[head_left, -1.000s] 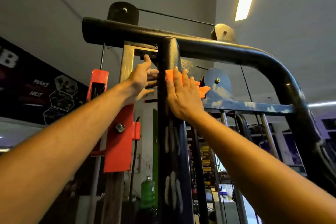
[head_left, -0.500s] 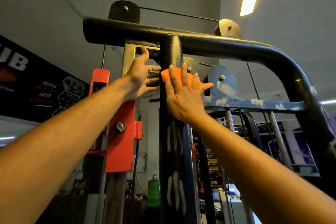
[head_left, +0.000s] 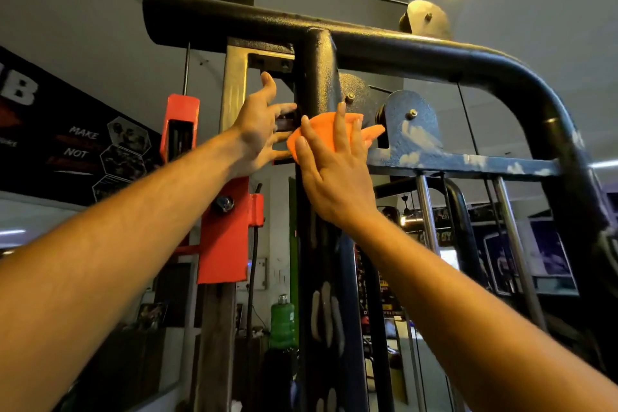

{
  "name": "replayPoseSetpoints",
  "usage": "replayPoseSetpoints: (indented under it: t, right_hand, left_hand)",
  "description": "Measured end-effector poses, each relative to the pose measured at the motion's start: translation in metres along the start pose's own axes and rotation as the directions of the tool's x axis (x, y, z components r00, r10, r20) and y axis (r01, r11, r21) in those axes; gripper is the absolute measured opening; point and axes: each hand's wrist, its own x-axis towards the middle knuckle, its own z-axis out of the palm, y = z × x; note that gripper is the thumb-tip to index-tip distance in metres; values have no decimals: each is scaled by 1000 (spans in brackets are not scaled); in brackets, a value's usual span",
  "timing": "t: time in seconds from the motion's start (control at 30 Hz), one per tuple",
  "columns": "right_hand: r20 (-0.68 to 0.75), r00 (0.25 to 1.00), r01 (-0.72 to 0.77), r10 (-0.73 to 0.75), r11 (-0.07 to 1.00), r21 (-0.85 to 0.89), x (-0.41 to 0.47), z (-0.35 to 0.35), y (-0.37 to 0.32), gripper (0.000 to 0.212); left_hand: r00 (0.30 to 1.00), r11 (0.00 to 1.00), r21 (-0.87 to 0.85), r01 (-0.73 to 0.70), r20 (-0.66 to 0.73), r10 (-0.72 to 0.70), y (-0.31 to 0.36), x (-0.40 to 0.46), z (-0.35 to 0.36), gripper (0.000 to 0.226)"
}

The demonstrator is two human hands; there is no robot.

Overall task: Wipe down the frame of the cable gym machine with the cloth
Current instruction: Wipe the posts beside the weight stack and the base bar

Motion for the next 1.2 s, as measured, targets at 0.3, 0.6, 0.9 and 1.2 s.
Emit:
replayPoseSetpoints:
  t: [0.3, 0.6, 0.9, 1.2]
  right_hand:
    - [39, 996, -85, 86, 996, -13, -42, -2, 2, 59]
    - [18, 997, -79, 79, 997, -18, -117, 8, -17, 62]
    - [23, 990, -134, 137, 986, -104, -39, 0, -15, 61]
    - [-36, 992, -122, 120, 991, -50, -114, 17, -16, 56]
  left_hand:
    - [999, 1000, -22, 12, 36, -11, -17, -14, 5, 95]
    - [998, 997, -71, 27, 58, -23, -32, -27, 15, 87]
    - [993, 998, -15, 67, 103, -65, -14, -40, 17, 100]
    - [992, 996, -61, 69, 107, -62, -24, -54, 17, 98]
